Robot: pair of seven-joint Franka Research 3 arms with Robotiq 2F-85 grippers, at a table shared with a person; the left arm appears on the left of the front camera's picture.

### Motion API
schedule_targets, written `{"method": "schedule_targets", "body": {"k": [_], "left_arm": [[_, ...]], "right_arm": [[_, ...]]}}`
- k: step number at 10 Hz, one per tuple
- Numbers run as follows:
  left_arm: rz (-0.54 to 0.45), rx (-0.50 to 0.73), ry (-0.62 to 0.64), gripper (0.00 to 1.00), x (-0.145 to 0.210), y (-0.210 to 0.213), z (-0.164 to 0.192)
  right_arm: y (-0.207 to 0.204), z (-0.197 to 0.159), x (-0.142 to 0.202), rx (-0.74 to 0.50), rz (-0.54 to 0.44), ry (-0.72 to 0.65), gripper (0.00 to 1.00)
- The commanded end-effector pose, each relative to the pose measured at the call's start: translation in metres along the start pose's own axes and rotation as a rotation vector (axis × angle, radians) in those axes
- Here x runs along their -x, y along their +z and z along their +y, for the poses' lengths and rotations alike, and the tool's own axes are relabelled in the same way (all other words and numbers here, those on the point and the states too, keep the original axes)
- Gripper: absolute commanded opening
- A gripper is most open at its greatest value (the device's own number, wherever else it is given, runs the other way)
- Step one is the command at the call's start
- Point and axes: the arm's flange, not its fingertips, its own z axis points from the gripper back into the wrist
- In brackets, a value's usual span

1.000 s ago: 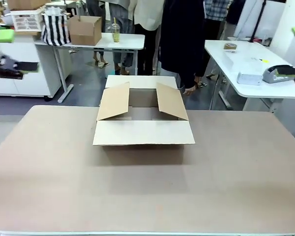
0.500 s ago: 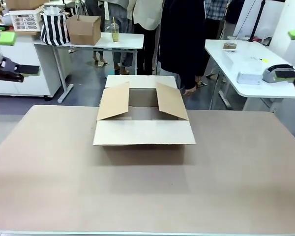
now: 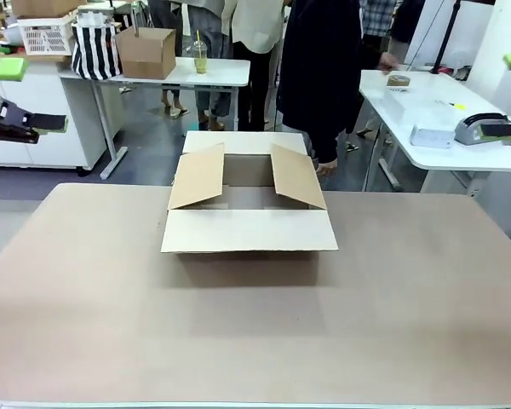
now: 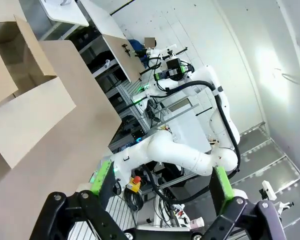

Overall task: Pack the gift set into the box.
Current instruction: Place both hands on the side flaps of the Package Box and spread them outward.

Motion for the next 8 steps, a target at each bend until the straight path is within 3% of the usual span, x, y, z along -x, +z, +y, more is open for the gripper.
{"method": "schedule_targets", "body": {"k": [1, 2, 3, 5, 8], "left_arm": [[-0.001, 0.0, 0.0, 1.0, 0.0, 0.0, 0.0], [-0.033, -0.183, 0.056, 1.0, -0.02, -0.027, -0.007], [0.034, -0.369, 0.107, 1.0, -0.049, -0.072, -0.005], [0.139, -0.642, 0.078, 1.0, -0.084, -0.146, 0.017], [0.242, -0.971, 0.01, 1.0, -0.087, -0.232, 0.063]], "right_arm": [[-0.003, 0.003, -0.004, -0.026, -0.001, 0.022, 1.0], [-0.003, 0.003, -0.004, -0.026, -0.001, 0.022, 1.0], [-0.003, 0.003, -0.004, -0.026, -0.001, 0.022, 1.0], [-0.003, 0.003, -0.004, -0.026, -0.001, 0.022, 1.0], [-0.003, 0.003, -0.004, -0.026, -0.001, 0.022, 1.0]]}}
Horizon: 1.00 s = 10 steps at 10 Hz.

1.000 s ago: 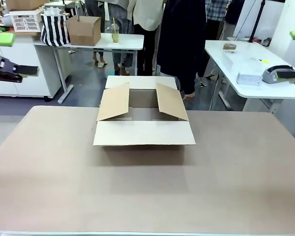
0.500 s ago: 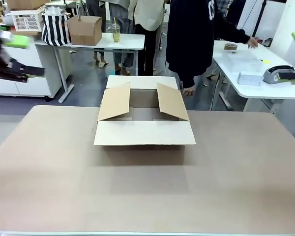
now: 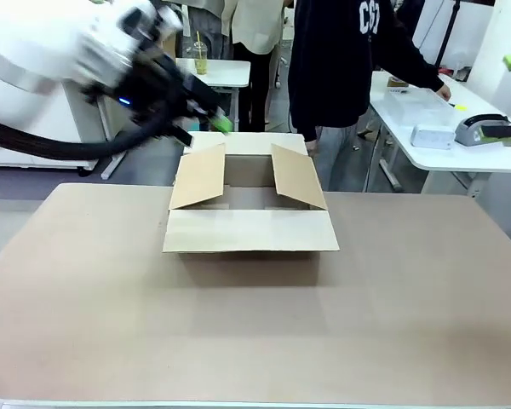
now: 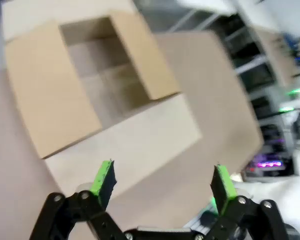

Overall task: Pack the gift set into the box.
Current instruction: Place both hands on the side flaps of the Package Box and spread them outward.

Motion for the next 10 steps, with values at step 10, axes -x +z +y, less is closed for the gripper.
{"method": "schedule_targets", "body": {"k": [10], "left_arm": [[0.077, -0.378, -0.087, 1.0, -0.013, -0.085, 0.028]], "right_arm": [[-0.002, 0.002, -0.004, -0.025, -0.004, 0.024, 1.0]]}}
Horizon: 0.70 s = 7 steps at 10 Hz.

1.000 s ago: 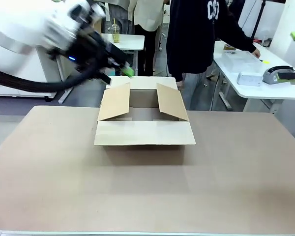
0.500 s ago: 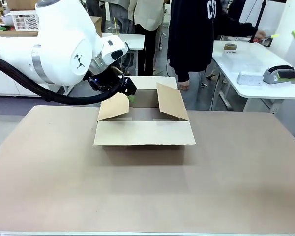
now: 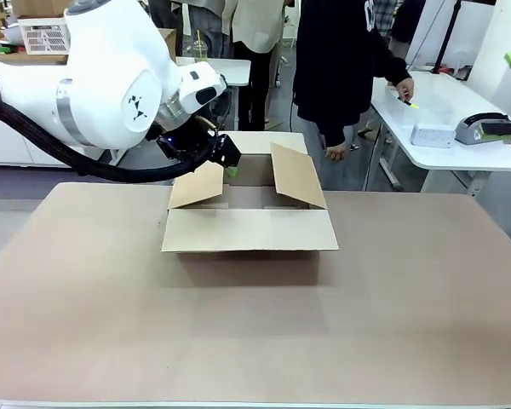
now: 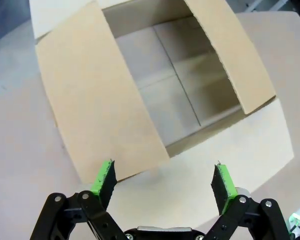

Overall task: Pack the gift set into the box.
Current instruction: Place both hands on the side flaps of the Package Box and spread them outward.

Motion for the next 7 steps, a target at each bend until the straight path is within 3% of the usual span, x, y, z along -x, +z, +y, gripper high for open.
{"method": "schedule_targets", "body": {"k": [1, 4, 7], "left_arm": [[0.022, -0.138, 0.169, 1.0, -0.025, -0.011, 0.006], [0.121, -0.278, 0.161, 1.0, -0.088, -0.059, -0.03], [0.225, -0.307, 0.21, 1.0, -0.132, -0.09, -0.04]], "right_arm": [[-0.002, 0.002, -0.003, -0.018, -0.002, 0.026, 1.0], [-0.002, 0.002, -0.003, -0.018, -0.002, 0.026, 1.0], [-0.002, 0.002, -0.003, -0.018, -0.002, 0.026, 1.0]]}}
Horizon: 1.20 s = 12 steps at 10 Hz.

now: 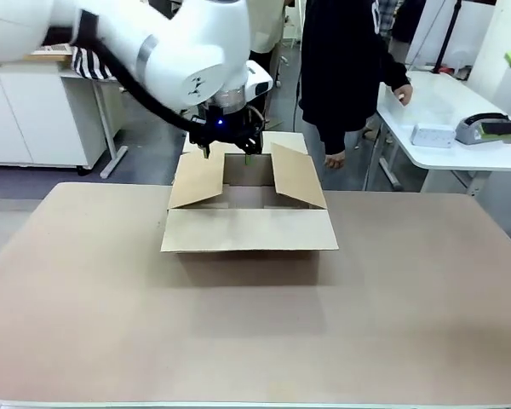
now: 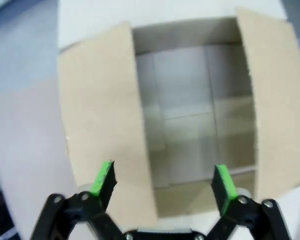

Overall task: Pack the gift set into the box.
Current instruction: Place both hands on the side flaps of the Package Box and spread them outward.

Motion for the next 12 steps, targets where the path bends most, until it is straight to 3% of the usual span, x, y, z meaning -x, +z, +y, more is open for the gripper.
{"method": "schedule_targets", "body": {"k": [1, 3, 7, 12], "left_arm": [[0.096, -0.06, 0.083, 1.0, -0.04, -0.021, -0.01], [0.175, -0.137, 0.109, 1.0, -0.042, -0.044, -0.008], [0.181, -0.33, 0.21, 1.0, -0.032, -0.062, 0.007], [0.152, -0.408, 0.21, 1.0, -0.017, -0.038, 0.025]], "right_arm": [[-0.002, 0.001, -0.003, -0.02, -0.003, 0.025, 1.0], [-0.002, 0.001, -0.003, -0.02, -0.003, 0.025, 1.0], [-0.002, 0.001, -0.003, -0.02, -0.003, 0.025, 1.0], [-0.002, 0.001, -0.003, -0.02, -0.003, 0.025, 1.0]]}}
